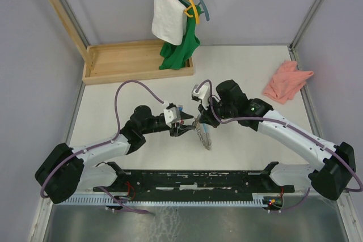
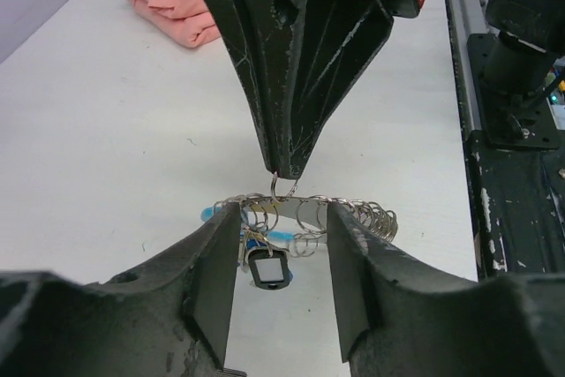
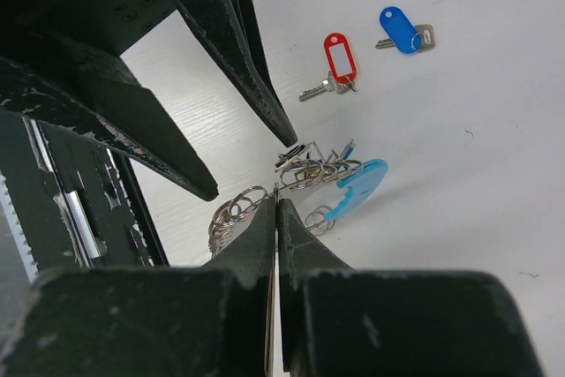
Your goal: Put the keys on the keyring
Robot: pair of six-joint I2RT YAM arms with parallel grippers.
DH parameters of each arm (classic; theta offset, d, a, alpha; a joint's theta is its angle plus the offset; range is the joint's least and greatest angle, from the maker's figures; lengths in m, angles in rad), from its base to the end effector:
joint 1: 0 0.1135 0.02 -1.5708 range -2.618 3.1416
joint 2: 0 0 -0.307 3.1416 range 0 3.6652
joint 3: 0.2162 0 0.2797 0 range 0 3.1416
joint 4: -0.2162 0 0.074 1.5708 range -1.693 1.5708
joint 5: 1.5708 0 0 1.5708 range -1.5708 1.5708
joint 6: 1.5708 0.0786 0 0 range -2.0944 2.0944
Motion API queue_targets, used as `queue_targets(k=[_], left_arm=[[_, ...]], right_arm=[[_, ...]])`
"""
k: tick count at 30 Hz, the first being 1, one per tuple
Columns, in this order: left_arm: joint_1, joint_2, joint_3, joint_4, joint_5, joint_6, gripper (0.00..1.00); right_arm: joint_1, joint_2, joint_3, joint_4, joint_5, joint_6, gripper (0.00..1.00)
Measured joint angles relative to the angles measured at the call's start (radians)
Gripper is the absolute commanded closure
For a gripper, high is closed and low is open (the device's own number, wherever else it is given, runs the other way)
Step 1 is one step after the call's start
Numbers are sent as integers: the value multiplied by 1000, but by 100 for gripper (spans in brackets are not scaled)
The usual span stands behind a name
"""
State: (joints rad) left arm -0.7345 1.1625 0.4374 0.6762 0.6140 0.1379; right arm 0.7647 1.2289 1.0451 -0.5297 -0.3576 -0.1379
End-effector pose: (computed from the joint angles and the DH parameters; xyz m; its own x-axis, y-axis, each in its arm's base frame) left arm 0.1778 -0.2216 0.2522 0.0981 0.0628 -0.9932 0.9706 0.2143 0.1094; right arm 0.2034 0.2333 0.3152 -0.3524 -0.5165 -0.7804 -0.8964 0.4258 0.1230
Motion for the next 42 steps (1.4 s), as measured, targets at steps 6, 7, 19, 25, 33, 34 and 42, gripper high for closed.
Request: queue_targets(k=[6,7,19,25,33,34,42], left_arm=[[0,7,18,-35,72,114,63],[0,10,29,-52,80,129,65],[0,56,73,-126,105,179,61],[0,72,76,-129,144,178,66],[0,98,109,-159,182,166,79],[0,100,113,-160,185,164,82],[5,112,125,-171,210,145,97]], right_arm=[[0,-4,-11,5,-64,-77,99],[0,-5,-16,8,-71,-85,99],[0,-13,-45,16,-113,-152,99],[0,-31,-54,21,-122,-160,99],[0,-33,-55,23,-142,-174,99],[0,-33,-56,24,-144,-175,99],[0,-33,-62,29,-154,-186,76]])
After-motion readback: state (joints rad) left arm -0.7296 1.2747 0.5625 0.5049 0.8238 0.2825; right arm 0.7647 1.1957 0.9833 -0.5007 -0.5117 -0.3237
